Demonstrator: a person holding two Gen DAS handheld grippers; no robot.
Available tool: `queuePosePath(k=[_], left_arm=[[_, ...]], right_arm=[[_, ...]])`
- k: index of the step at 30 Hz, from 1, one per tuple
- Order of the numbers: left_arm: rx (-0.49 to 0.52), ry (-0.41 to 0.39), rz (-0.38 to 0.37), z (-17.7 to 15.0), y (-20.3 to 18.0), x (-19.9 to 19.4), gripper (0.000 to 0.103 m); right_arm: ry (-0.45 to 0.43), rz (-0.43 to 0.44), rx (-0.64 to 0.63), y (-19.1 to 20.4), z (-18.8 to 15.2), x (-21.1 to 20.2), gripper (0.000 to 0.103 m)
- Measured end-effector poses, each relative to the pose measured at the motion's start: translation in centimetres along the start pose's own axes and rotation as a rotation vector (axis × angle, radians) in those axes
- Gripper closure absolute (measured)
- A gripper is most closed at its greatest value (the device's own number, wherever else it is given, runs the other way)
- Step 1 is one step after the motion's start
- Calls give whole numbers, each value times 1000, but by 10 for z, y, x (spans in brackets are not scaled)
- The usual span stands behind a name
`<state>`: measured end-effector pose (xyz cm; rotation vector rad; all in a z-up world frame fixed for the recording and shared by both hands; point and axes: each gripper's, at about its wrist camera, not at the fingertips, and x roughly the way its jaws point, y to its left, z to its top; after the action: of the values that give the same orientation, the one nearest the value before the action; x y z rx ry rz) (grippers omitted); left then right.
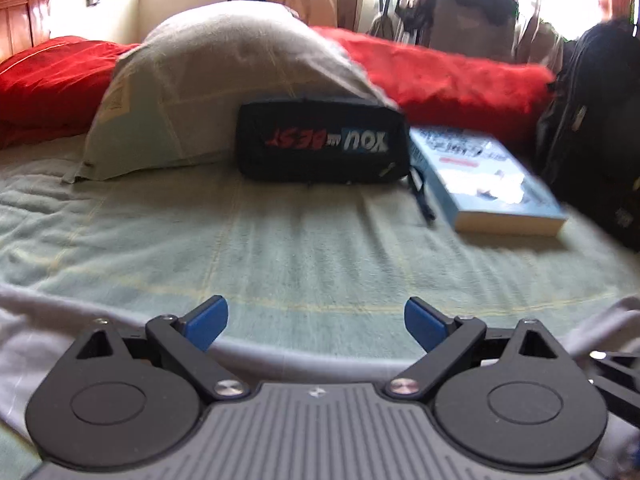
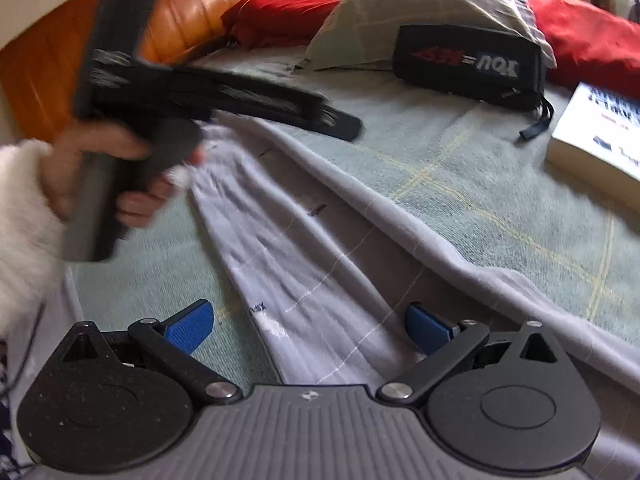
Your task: Fold clothes
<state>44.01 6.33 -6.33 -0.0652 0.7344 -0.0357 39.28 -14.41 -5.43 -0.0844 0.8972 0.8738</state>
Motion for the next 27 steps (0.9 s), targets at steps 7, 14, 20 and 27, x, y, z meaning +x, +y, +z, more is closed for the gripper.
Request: queuePosePath(k=[7,14,20,27], left_arm=[[77,14,60,-34,9,-3,9],[51,-2,46,-42,16,-20,9],[80,30,13,-53,7,-30,9],[113,67,-26,-64,-4,-42,9]], right_arm=[[-152,-77,46,-23,6,-36,0],[-137,-110,7,-33,7,-40,6],[-98,-109,-68,-30,7,-41,28],[-107,-148,-74,-60,39,-30,57]])
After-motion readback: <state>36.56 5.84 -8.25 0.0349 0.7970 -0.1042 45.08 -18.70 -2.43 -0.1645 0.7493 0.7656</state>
